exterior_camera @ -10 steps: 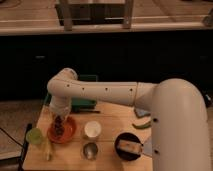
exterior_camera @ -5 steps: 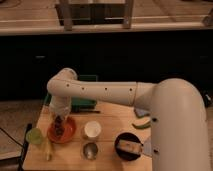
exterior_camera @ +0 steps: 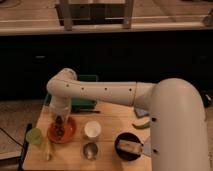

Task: Place grapes in red bowl

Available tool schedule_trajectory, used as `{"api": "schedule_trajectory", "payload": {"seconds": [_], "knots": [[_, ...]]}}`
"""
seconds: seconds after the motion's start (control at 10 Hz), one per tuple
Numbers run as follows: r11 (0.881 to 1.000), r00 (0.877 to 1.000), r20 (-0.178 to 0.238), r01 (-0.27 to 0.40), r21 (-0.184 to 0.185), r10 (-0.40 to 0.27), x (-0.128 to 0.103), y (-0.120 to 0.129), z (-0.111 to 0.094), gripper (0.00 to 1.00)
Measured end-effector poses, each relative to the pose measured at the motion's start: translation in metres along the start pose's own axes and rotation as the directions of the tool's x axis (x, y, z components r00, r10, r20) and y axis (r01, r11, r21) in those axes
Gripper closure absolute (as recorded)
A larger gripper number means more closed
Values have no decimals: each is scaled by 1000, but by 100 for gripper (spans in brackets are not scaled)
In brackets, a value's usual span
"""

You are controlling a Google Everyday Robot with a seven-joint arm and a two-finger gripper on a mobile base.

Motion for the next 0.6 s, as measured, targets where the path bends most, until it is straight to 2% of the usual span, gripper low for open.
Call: {"api": "schedule_trajectory", "payload": {"seconds": [0.6], "knots": [[1000, 1000, 4, 4, 6, -4, 2, 1, 1, 20]]}}
